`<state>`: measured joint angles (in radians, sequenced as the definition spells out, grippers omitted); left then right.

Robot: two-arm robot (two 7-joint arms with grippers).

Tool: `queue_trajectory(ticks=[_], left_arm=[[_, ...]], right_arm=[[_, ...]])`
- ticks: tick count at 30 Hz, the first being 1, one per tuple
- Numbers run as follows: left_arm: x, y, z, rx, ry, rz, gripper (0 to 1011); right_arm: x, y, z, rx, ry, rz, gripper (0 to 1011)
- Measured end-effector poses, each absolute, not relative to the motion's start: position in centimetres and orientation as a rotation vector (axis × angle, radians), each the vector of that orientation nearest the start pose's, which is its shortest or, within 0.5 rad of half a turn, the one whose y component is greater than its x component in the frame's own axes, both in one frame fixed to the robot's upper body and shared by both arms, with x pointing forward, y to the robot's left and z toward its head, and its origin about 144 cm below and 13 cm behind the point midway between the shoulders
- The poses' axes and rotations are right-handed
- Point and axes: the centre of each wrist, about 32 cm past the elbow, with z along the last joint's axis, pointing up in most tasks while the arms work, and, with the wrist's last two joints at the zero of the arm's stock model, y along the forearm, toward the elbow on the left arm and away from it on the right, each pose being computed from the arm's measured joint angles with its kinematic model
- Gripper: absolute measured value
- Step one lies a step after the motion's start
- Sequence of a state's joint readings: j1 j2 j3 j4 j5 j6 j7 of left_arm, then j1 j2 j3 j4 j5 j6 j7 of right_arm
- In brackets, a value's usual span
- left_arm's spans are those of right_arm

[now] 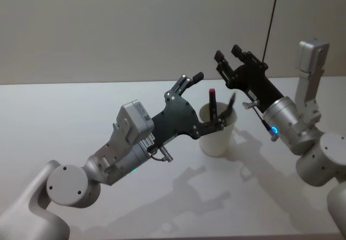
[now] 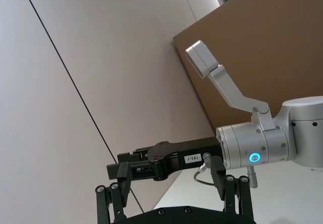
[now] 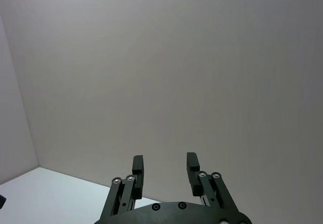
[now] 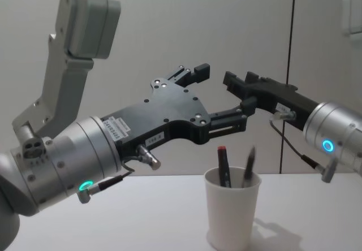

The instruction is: Place the pen into the pen holder.

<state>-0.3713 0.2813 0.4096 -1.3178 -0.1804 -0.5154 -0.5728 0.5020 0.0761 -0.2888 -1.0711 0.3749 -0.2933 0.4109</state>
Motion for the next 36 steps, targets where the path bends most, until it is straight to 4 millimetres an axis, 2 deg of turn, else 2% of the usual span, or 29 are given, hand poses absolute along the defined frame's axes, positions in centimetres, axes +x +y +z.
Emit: queue_trajectory(ticks=[2, 5, 8, 11, 14, 17, 36], left_arm=[[54.42, 21.08, 117.98, -0.149, -0.541, 0.62, 1000], [54.42, 21.08, 117.98, -0.149, -0.541, 0.62, 1000], [54.42, 21.08, 117.98, -0.149, -0.541, 0.62, 999], [54.42, 21.08, 117.98, -0.149, -0.541, 0.62, 1000], [54.42, 21.07, 117.98, -0.149, -0.541, 0.62, 1000], [54.42, 21.07, 117.98, -0.149, -0.541, 0.62, 1000], [54.42, 21.08, 117.98, -0.149, -0.541, 0.62, 999]], right_arm=[[59.02, -17.99, 117.56, 0.309, -0.097, -0.964, 503], [59.16, -17.8, 117.47, 0.308, -0.095, -0.962, 644], [59.25, -17.7, 117.41, 0.307, -0.094, -0.961, 704], [59.32, -17.61, 117.35, 0.306, -0.093, -0.96, 839], [59.36, -17.55, 117.32, 0.305, -0.092, -0.96, 893], [59.42, -17.49, 117.28, 0.304, -0.091, -0.959, 999], [59.53, -17.36, 117.19, 0.302, -0.089, -0.957, 1001]])
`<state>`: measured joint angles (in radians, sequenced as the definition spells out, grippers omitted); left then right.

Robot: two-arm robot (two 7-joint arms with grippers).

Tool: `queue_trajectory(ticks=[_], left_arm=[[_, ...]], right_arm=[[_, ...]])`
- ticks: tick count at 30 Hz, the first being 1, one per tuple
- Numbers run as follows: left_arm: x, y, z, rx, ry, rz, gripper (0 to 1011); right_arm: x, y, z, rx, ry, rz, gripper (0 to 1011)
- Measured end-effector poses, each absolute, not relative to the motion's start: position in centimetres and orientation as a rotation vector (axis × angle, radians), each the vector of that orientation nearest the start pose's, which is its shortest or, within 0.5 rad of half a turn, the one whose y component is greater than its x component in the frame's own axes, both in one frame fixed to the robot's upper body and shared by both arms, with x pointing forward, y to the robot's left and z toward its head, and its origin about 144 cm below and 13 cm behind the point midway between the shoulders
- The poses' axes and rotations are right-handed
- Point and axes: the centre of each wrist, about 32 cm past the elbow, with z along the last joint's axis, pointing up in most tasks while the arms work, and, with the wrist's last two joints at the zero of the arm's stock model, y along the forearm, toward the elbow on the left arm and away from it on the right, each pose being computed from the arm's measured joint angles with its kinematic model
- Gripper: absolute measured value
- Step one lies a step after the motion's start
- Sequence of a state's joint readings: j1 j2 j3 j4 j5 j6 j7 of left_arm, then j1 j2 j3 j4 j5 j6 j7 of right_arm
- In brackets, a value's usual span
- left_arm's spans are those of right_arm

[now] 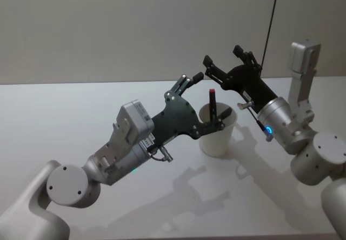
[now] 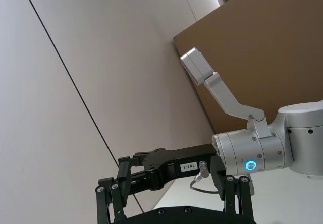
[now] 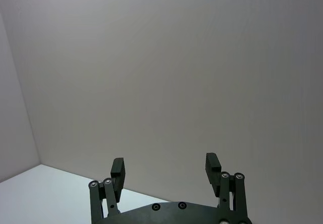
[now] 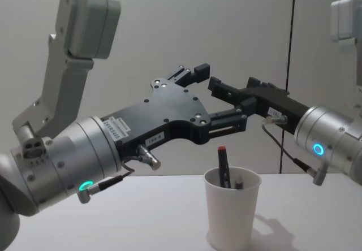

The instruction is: Place the pen into the pen holder.

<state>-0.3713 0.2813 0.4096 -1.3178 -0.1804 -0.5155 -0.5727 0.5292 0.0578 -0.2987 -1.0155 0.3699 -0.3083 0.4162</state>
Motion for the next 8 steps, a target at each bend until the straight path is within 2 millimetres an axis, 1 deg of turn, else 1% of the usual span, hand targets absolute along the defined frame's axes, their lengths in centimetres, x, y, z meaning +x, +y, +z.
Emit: queue_trajectory(ticks=[8], left_arm=[[54.42, 21.08, 117.98, -0.149, -0.541, 0.62, 999]], right_arm=[[59.54, -17.33, 117.19, 0.302, -0.089, -0.957, 1001]])
